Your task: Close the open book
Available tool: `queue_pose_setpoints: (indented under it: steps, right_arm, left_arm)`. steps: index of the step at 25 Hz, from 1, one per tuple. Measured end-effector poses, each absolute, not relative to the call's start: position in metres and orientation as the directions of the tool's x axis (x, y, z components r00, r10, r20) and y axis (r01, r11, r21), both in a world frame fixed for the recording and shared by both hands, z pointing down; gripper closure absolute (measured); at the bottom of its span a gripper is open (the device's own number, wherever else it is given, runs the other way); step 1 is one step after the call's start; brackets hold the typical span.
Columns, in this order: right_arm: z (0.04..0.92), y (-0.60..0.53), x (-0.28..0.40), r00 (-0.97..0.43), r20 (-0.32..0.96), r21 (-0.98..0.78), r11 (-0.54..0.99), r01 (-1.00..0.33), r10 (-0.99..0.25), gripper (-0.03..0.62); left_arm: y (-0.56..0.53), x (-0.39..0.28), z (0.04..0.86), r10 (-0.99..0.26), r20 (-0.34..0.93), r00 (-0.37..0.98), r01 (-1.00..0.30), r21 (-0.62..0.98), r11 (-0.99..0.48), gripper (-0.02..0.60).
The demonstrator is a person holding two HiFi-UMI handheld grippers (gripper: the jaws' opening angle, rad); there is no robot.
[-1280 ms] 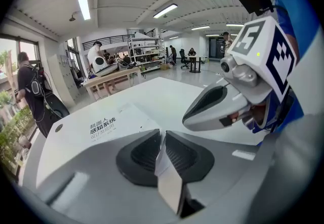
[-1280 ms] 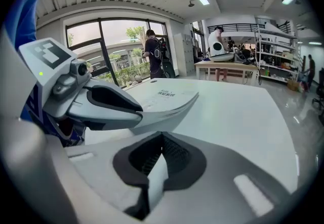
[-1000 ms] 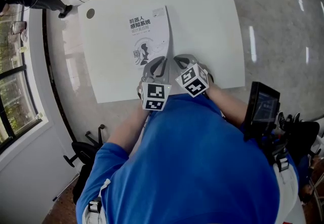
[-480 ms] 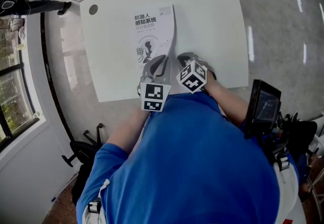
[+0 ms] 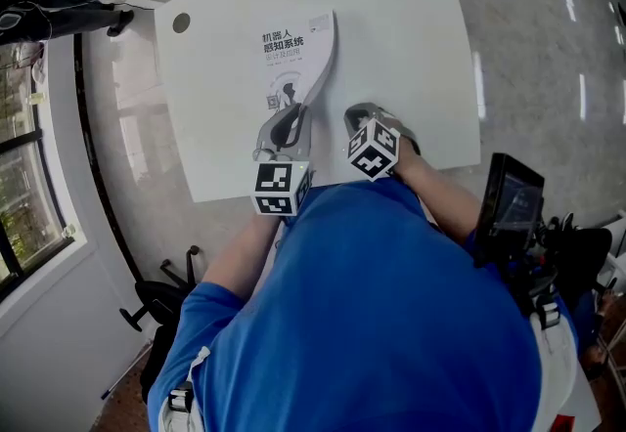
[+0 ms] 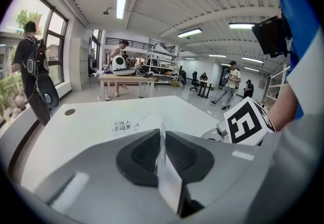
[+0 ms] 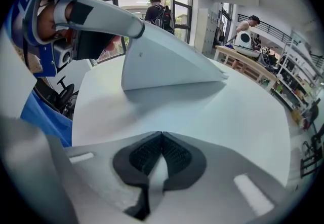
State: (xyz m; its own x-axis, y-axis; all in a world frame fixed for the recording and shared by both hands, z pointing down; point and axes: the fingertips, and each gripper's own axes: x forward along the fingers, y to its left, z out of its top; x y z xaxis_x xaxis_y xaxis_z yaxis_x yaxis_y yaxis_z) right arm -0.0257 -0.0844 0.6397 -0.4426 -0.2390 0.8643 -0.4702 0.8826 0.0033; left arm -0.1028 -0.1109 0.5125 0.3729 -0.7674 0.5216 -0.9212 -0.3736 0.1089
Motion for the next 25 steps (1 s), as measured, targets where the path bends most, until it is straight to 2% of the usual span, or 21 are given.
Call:
queue_pose_setpoints:
  steps: [7,19,25]
  right_arm:
    - [0.642,-0.087,-0.023,-0.42,0.876,0.011,0.882,-0.471,-0.236,0.591]
    - [0.646,-0.091,-0.021,-0.393,0.887,0.027,0.876,-0.482,-0.243,0.591]
    - [0.646,-0.093,-0.02,-0.386,0.889,0.03,0.874,-0.485,-0.245,0.591]
  left_arm:
    - [-0.115,-0.137,0.506,-0.798,0.501,0.336,-0.942,0.17,-0.289,0.541]
    - [-0.117,-0.148,0.509,-0.804,0.481,0.349,-0.935,0.236,-0.265,0.541]
    - [-0.118,-0.136,0.511,-0.787,0.465,0.406,-0.91,0.289,-0.299,0.541]
